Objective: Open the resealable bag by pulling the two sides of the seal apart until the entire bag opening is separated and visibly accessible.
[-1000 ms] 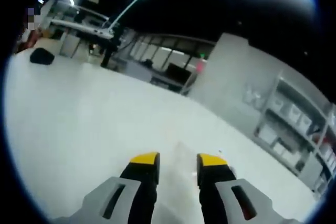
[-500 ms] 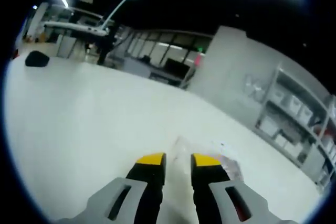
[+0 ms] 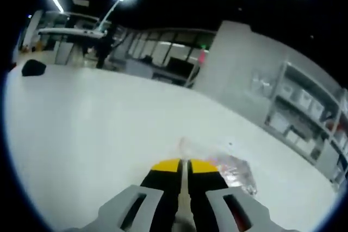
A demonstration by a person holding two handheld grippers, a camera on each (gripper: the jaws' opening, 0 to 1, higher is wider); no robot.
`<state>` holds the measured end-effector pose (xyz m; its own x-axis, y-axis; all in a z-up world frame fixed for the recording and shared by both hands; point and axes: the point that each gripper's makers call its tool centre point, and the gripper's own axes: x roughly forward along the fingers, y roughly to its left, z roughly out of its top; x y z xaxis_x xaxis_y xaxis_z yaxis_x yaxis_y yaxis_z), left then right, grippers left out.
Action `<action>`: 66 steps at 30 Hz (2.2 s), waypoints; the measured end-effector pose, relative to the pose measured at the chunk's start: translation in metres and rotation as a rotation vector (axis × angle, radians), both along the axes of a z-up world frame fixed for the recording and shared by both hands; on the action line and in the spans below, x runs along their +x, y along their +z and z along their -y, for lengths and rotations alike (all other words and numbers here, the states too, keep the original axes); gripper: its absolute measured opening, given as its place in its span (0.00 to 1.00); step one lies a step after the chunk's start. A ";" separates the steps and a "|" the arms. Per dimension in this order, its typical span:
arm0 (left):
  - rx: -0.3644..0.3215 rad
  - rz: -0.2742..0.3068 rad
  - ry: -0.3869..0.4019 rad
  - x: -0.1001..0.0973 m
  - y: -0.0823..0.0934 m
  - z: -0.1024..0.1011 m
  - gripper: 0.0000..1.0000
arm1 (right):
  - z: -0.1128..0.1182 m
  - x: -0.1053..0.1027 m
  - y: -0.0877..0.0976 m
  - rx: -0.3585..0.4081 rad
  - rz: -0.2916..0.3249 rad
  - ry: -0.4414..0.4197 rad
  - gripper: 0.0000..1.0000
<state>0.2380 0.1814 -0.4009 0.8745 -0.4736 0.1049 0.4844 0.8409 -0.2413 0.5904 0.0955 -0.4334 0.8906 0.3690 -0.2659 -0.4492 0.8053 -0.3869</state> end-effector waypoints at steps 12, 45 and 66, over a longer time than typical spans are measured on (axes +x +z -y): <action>-0.001 0.001 0.005 -0.001 0.000 -0.002 0.84 | 0.007 0.005 0.026 0.059 0.065 -0.026 0.00; 0.005 0.010 -0.003 -0.008 0.006 0.002 0.84 | 0.061 -0.008 0.105 0.071 0.233 -0.105 0.00; 0.020 0.028 -0.018 -0.016 0.013 0.013 0.84 | 0.073 -0.032 0.127 0.113 0.249 -0.057 0.00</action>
